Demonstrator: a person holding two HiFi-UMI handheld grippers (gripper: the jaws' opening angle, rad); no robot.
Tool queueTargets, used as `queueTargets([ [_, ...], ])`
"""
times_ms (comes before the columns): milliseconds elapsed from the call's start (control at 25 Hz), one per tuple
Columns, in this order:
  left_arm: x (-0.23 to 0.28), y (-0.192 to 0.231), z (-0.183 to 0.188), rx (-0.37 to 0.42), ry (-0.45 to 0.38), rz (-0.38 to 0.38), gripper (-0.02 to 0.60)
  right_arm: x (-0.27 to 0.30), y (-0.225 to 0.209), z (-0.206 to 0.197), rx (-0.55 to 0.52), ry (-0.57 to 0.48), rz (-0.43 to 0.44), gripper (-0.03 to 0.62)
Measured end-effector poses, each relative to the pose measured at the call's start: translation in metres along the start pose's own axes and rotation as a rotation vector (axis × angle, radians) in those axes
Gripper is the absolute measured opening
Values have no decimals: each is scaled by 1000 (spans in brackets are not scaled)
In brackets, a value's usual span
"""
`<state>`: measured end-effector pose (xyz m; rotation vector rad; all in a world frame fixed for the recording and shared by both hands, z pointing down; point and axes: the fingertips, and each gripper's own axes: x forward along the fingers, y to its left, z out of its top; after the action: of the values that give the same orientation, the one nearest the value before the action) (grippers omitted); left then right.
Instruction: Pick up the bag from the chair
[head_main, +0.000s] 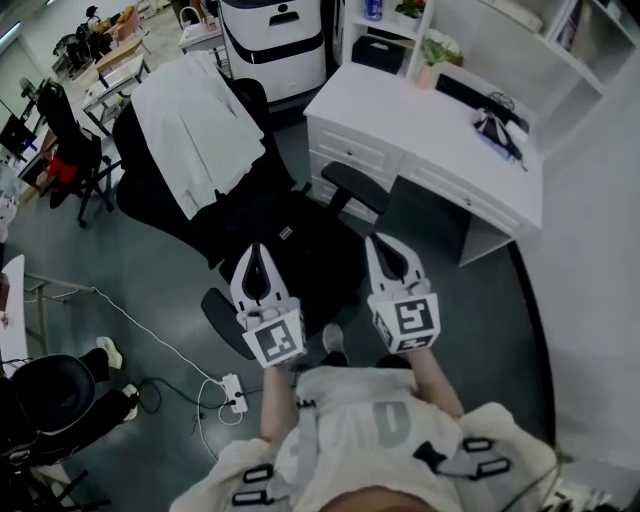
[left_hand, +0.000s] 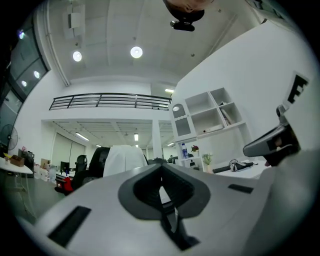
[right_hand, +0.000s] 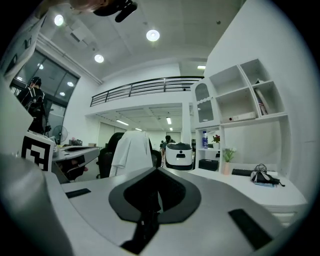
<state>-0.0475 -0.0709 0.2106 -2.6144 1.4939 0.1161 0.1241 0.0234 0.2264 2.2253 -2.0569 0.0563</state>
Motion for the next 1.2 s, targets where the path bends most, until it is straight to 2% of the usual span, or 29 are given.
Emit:
queueTargets([
  [240,20,23,-13,-20,30,34,6,47,6,0,-15,50,33,6],
  [400,28,35,-10,-18,16,55,6,73,4,5,-35,13,45,6],
  [640,36,58,-10,-28,6,113,6,101,28,12,-52,-14,123,6],
  [800,30,67,-8,-76,-14,165,8,103,31,11,-43,-8,129,6],
  [1000,28,75,-8,-39,-5,200,8,114,33,13,-31,-26,153,6],
  [1200,25,80,-5,-37,-10,254,8,124,35,11,3,-35,185,6],
])
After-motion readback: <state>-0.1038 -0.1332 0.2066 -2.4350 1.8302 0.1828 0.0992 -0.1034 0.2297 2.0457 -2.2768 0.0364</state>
